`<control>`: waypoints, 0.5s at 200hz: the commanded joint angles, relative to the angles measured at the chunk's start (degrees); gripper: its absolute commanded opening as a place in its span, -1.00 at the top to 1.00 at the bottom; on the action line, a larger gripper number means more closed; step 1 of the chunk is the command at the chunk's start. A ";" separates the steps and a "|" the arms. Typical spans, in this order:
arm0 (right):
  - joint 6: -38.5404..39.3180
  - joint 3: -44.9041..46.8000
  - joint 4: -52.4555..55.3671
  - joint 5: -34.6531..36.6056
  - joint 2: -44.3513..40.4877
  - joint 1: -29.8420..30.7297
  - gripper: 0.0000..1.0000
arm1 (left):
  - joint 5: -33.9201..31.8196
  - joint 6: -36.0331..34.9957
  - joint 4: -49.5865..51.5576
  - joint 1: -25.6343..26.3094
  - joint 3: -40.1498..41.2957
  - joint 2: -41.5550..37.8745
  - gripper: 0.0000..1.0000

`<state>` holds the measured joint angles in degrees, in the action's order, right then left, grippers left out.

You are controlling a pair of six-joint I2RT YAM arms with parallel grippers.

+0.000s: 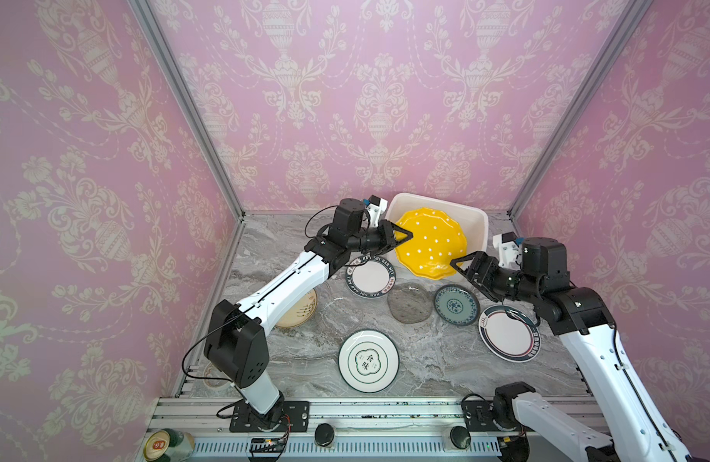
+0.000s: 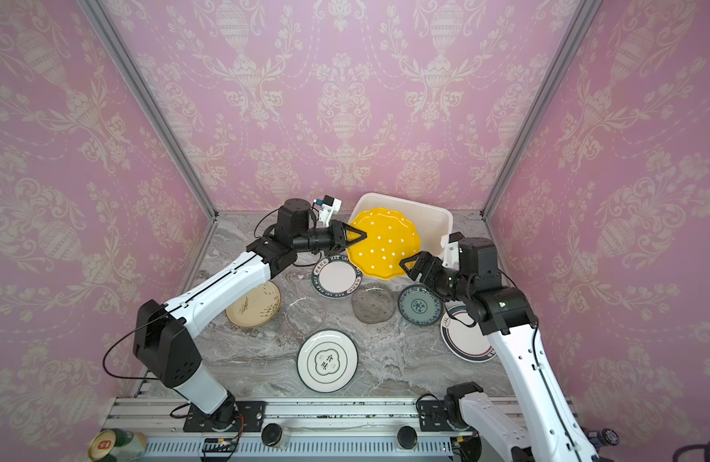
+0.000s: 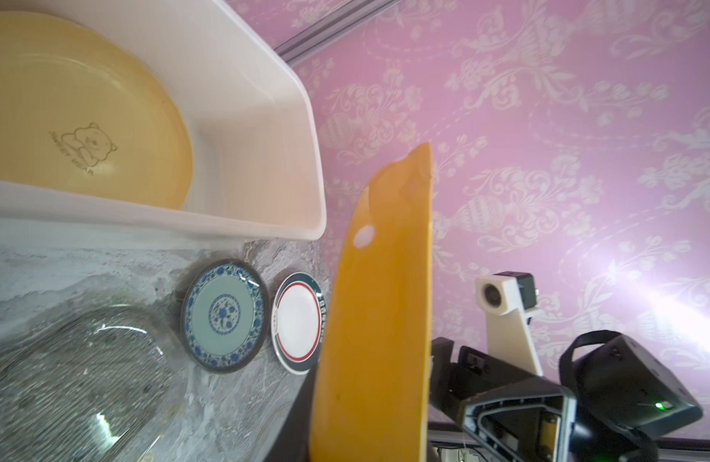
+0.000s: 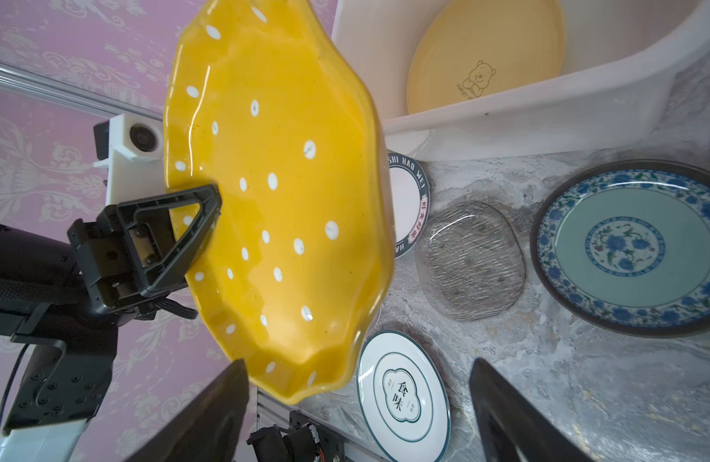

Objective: Place the plates into the plastic bin on the countertop
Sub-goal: Place the plate in the plastic bin.

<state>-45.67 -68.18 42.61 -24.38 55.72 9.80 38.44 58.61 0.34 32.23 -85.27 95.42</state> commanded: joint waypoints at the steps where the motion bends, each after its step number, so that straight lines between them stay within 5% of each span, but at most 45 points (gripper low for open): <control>1: -3.98 -1.19 -7.16 -4.90 2.27 -0.40 -0.71 | 0.62 10.13 -15.08 -1.17 -3.43 1.59 1.00; 100: -12.27 -1.16 -30.14 -5.42 14.21 -0.49 -0.21 | 3.44 18.02 -20.13 -3.91 -9.00 7.75 1.00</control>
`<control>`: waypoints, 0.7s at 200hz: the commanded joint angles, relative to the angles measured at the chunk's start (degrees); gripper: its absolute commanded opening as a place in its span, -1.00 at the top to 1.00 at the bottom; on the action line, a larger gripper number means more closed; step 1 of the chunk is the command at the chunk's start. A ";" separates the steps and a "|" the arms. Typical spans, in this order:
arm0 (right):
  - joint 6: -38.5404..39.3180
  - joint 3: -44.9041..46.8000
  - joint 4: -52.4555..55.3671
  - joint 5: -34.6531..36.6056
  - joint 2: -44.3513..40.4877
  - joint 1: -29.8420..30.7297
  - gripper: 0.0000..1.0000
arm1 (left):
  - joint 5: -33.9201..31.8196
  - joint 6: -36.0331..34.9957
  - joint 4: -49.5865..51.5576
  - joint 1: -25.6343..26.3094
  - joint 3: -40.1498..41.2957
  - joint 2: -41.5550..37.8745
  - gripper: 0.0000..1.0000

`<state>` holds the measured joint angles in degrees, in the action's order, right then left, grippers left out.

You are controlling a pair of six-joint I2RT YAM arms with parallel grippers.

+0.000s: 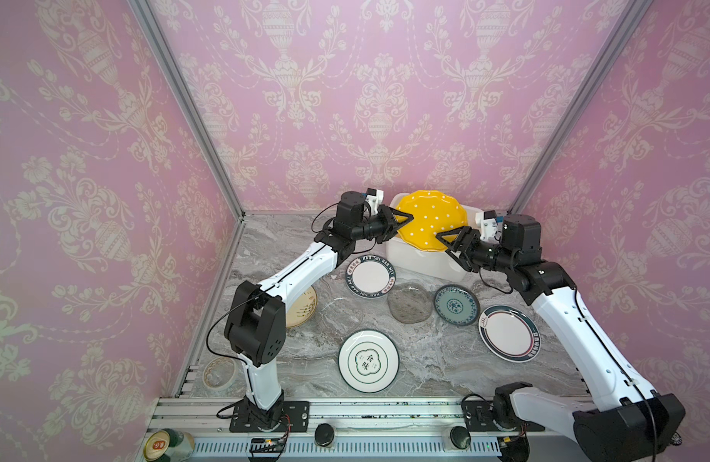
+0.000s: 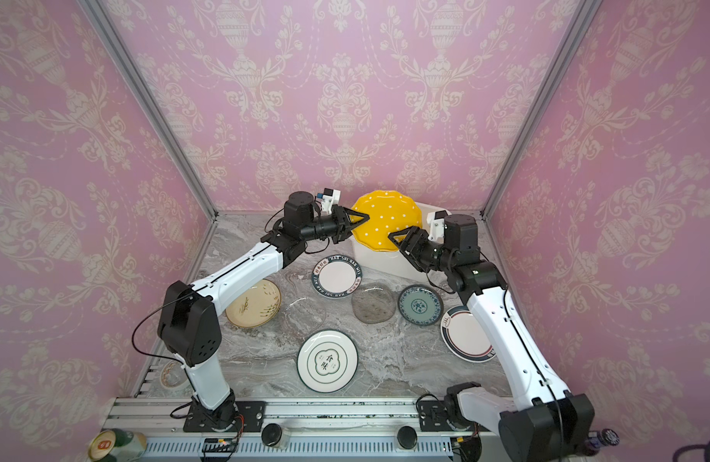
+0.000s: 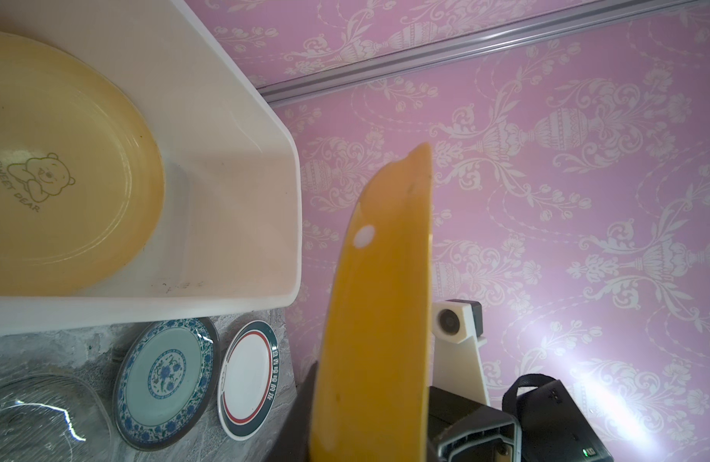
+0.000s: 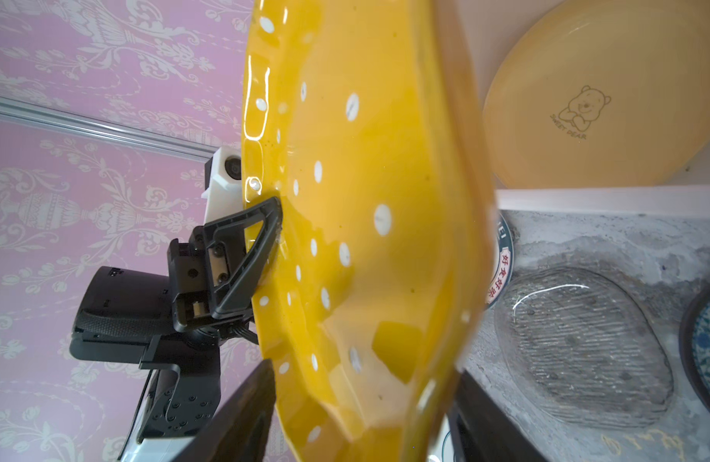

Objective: Place the plates into the plastic bin on the countertop
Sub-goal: Place the plate in the plastic bin.

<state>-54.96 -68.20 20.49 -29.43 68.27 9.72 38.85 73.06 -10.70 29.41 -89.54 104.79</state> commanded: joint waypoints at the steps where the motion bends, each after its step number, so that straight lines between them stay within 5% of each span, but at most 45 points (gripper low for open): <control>1: -3.06 -1.14 -8.19 -0.41 1.72 -0.40 -0.20 | 3.05 3.62 -9.09 -1.10 -4.75 -1.57 1.00; 140: -3.44 -3.80 -16.64 3.04 9.24 -0.55 0.32 | 7.30 6.28 -6.32 -2.14 -10.01 3.29 1.00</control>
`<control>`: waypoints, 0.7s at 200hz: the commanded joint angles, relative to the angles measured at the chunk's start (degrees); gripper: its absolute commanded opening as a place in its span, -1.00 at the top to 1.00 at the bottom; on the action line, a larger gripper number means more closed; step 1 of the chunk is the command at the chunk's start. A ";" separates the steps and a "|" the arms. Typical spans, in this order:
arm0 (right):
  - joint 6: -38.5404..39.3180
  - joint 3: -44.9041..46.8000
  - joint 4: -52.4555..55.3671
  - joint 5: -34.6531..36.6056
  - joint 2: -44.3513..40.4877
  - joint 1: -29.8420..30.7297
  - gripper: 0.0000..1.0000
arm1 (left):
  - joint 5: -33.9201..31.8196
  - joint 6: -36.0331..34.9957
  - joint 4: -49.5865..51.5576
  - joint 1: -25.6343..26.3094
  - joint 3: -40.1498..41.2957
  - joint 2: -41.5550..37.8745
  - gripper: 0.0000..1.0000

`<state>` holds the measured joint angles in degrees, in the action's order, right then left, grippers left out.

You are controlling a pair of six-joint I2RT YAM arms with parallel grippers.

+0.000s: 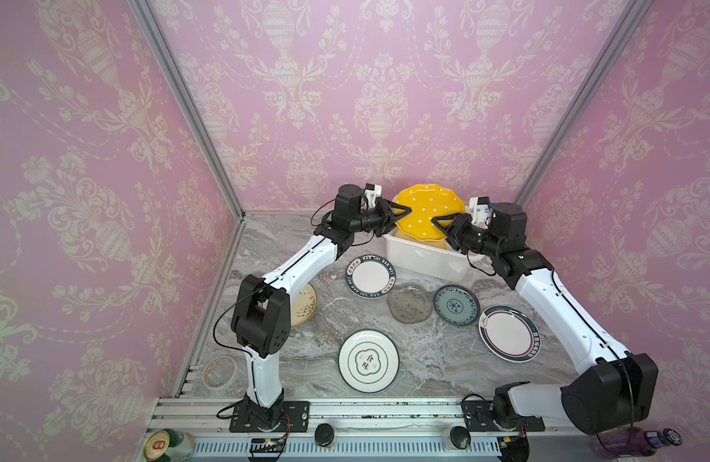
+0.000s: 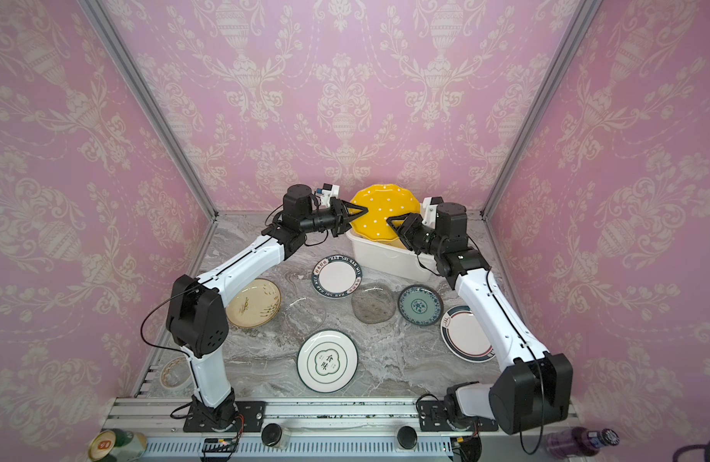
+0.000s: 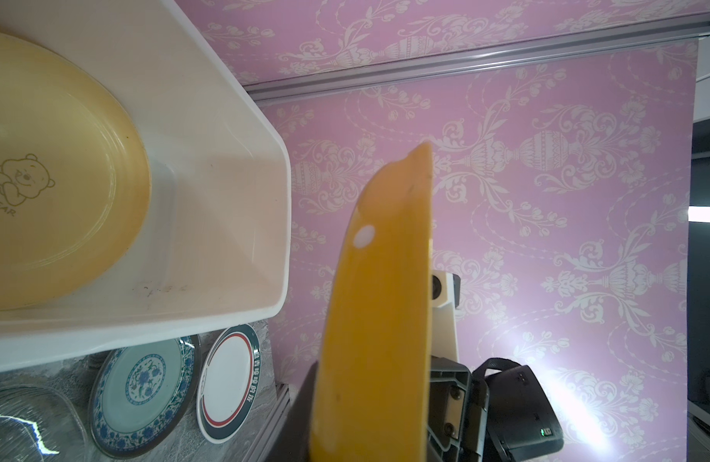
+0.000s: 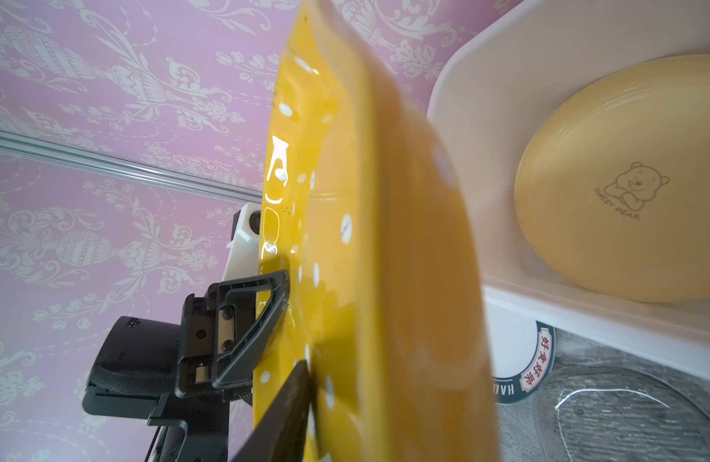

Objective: Place the plates into the plastic bin on the countertop
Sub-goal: Place the plate in the plastic bin.

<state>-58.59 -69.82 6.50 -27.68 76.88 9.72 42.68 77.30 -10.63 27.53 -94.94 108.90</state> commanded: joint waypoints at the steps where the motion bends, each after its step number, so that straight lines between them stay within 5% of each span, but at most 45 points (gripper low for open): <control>1: 0.16 -2.22 -2.64 1.30 0.63 -0.56 0.32 | 3.47 2.01 -6.36 -0.23 -4.58 -0.81 1.00; 55: 0.75 -3.60 -2.67 2.51 1.95 -0.75 0.85 | 4.54 1.89 -4.77 -0.33 -6.51 0.73 1.00; 69: 1.30 -4.13 -2.07 3.13 2.21 -0.78 1.00 | 4.83 1.76 -4.29 -0.37 -7.35 1.20 0.86; 105: 2.63 -5.08 -0.88 4.12 2.64 -1.36 1.00 | 4.98 -0.49 -1.66 -1.05 -9.34 1.59 0.29; 140: 3.79 -6.10 -0.24 4.72 3.01 -2.28 1.00 | 4.53 -5.11 1.98 -2.02 -11.10 1.15 -0.04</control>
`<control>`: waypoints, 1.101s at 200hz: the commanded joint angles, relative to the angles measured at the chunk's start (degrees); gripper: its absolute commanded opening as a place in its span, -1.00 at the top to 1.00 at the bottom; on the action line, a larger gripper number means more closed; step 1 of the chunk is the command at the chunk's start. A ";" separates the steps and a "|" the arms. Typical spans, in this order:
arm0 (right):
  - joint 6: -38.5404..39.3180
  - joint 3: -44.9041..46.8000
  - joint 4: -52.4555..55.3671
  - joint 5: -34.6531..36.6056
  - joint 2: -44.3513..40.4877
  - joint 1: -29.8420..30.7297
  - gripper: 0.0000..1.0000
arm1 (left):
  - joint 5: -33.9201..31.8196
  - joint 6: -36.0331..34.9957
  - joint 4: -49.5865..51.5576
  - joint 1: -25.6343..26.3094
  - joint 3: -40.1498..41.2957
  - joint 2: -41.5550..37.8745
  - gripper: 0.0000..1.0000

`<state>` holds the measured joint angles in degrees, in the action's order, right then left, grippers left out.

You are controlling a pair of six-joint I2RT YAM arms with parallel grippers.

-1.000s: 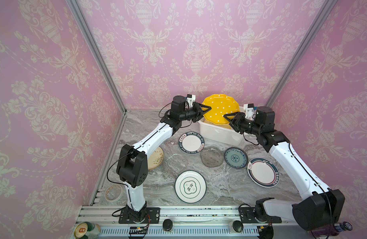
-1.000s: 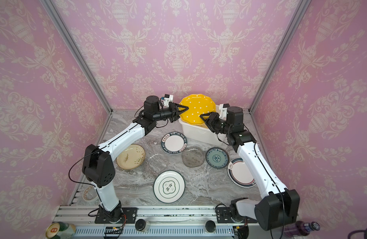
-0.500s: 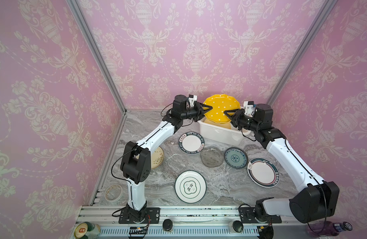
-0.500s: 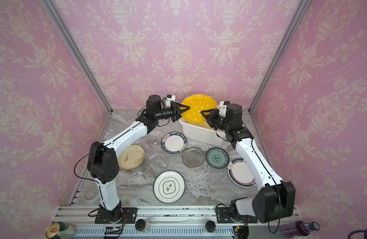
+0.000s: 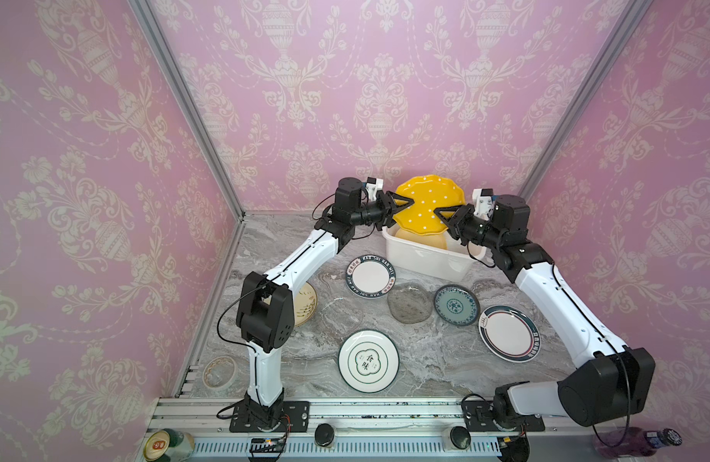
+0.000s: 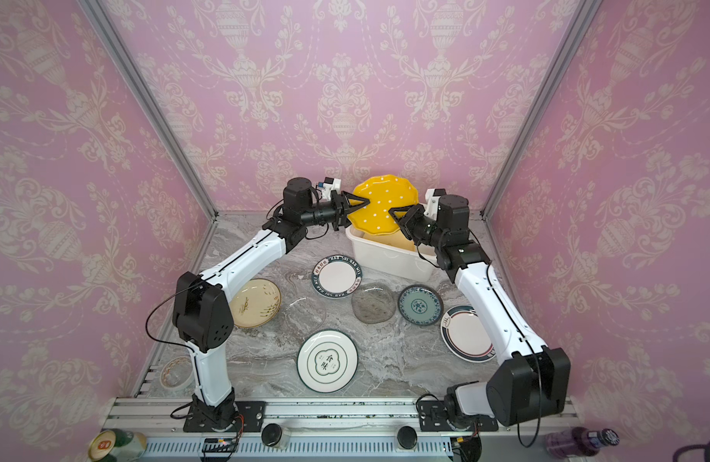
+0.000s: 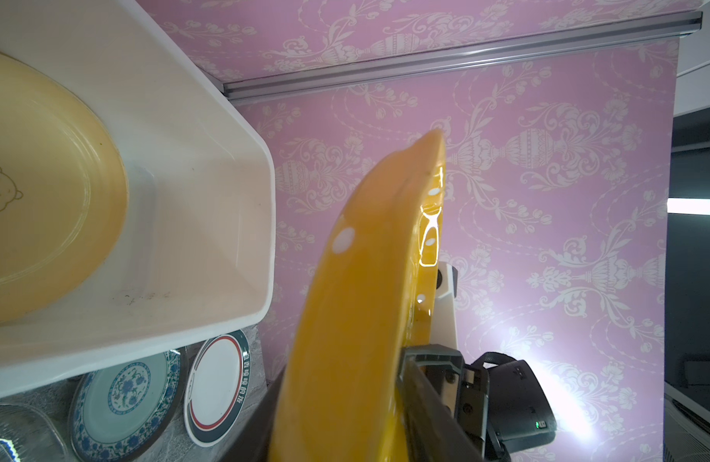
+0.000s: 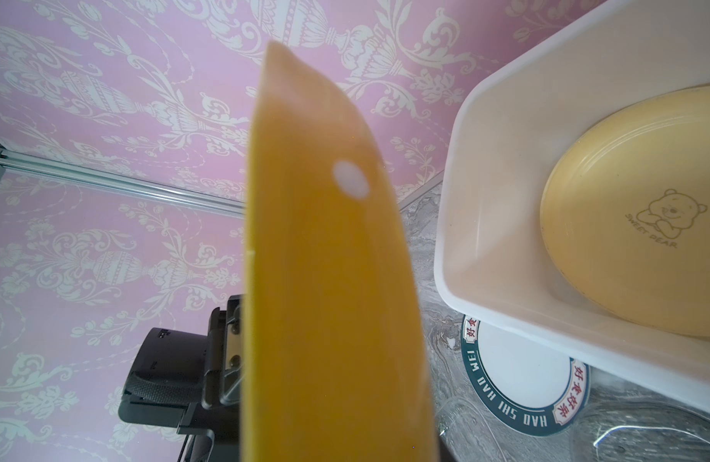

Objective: Place the plates into the plastic bin on the countertop
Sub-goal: Place the plate in the plastic bin.

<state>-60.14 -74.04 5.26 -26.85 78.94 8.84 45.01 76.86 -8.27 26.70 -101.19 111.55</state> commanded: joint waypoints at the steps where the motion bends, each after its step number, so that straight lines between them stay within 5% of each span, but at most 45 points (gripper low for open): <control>1: 5.40 -1.89 1.00 3.90 0.96 -1.43 1.00 | 2.14 -4.91 -0.18 -1.20 -4.92 -1.50 -0.05; 95: 4.12 -1.94 -1.01 4.02 2.65 -5.87 1.00 | -12.71 -15.24 1.51 -5.89 3.70 -8.82 -0.38; 136: 5.44 -3.48 0.41 6.55 6.51 -7.38 1.00 | -19.65 -26.59 8.81 -7.70 6.03 -14.00 -0.47; 220: 13.75 -17.46 5.50 7.18 21.54 -7.16 1.00 | -22.51 -37.44 16.76 -8.72 10.44 -20.62 -0.60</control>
<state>-50.48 -84.60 15.46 -19.00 100.03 1.63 24.53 43.88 4.91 18.41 -92.16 92.92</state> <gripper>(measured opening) 0.235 0.797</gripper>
